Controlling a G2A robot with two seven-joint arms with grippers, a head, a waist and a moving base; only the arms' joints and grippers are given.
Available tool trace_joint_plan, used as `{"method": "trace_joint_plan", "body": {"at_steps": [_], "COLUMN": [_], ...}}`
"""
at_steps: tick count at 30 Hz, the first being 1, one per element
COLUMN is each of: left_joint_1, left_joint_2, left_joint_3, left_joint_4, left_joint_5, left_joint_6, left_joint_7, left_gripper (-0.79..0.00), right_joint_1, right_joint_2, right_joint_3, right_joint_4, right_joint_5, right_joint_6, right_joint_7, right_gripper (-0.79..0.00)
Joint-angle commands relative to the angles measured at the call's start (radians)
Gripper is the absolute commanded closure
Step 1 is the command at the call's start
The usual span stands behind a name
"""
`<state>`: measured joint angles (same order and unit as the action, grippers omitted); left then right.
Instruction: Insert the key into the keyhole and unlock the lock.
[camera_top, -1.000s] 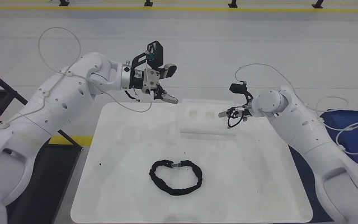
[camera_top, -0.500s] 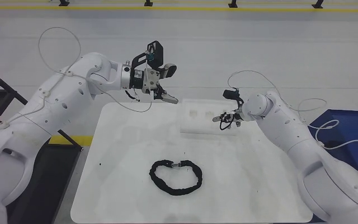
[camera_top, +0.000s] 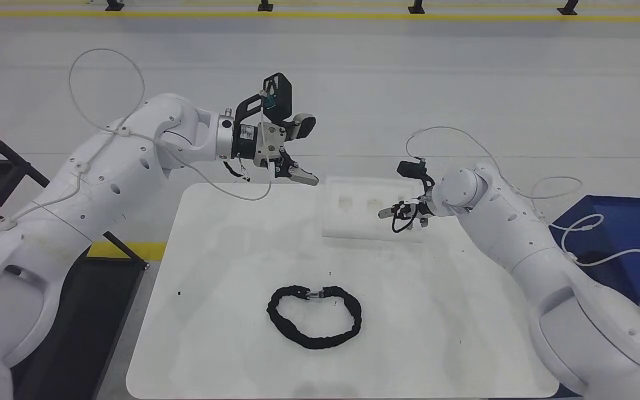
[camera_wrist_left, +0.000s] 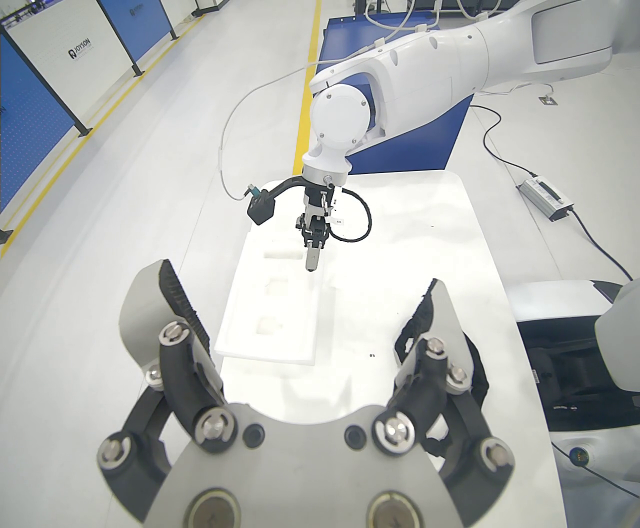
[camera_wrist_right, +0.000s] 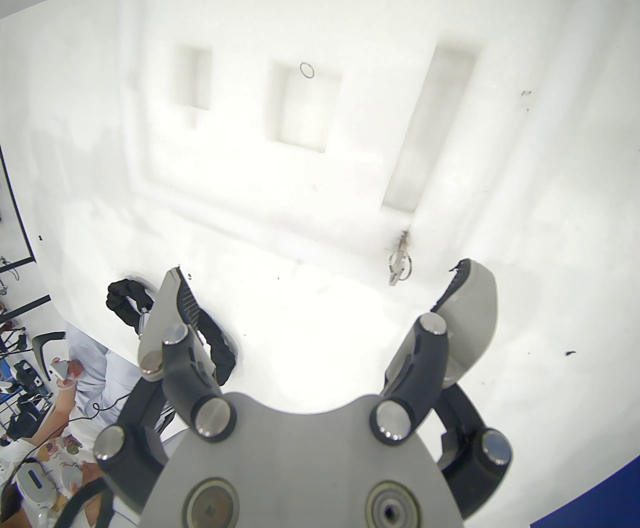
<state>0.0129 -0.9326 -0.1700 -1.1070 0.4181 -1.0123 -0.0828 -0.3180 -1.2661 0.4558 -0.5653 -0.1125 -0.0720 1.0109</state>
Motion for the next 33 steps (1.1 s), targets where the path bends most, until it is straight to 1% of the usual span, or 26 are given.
{"method": "trace_joint_plan", "body": {"at_steps": [1,5,11,19,21,25,26,28,29,30,33], "left_joint_1": [0.0,0.0,0.0,0.0,0.0,0.0,0.0,0.0,0.0,0.0,0.0], "left_joint_2": [0.0,0.0,0.0,0.0,0.0,0.0,0.0,0.0,0.0,0.0,0.0], "left_joint_3": [0.0,0.0,0.0,0.0,0.0,0.0,0.0,0.0,0.0,0.0,0.0], "left_joint_4": [0.0,0.0,0.0,0.0,0.0,0.0,0.0,0.0,0.0,0.0,0.0], "left_joint_5": [0.0,0.0,0.0,0.0,0.0,0.0,0.0,0.0,0.0,0.0,0.0], "left_joint_6": [0.0,0.0,0.0,0.0,0.0,0.0,0.0,0.0,0.0,0.0,0.0], "left_joint_7": [0.0,0.0,0.0,0.0,0.0,0.0,0.0,0.0,0.0,0.0,0.0], "left_gripper": [-0.785,-0.785,-0.785,-0.785,-0.785,-0.785,-0.785,-0.785,-0.785,-0.785,-0.785], "right_joint_1": [0.0,-0.009,-0.012,-0.021,-0.023,-0.027,-0.027,-0.027,-0.026,-0.026,-0.025], "right_joint_2": [0.0,0.001,0.003,-0.005,-0.009,-0.018,-0.02,-0.024,-0.026,-0.028,-0.034], "right_joint_3": [0.0,-0.003,-0.009,-0.005,-0.005,-0.005,-0.004,-0.004,-0.004,-0.004,-0.001], "right_joint_4": [0.0,-0.021,-0.058,-0.049,-0.042,-0.026,-0.02,-0.01,-0.005,-0.001,0.009], "right_joint_5": [0.0,-0.029,-0.107,-0.149,-0.158,-0.174,-0.177,-0.189,-0.194,-0.199,-0.209], "right_joint_6": [0.0,0.01,0.028,0.046,0.051,0.07,0.076,0.092,0.103,0.111,0.125], "right_joint_7": [0.0,-0.026,-0.015,-0.005,0.004,0.011,0.012,0.011,0.01,0.009,0.012], "right_gripper": [-0.785,-0.785,-0.785,-0.782,-0.711,-0.65,-0.597,-0.56,-0.502,-0.493,-0.382]}}
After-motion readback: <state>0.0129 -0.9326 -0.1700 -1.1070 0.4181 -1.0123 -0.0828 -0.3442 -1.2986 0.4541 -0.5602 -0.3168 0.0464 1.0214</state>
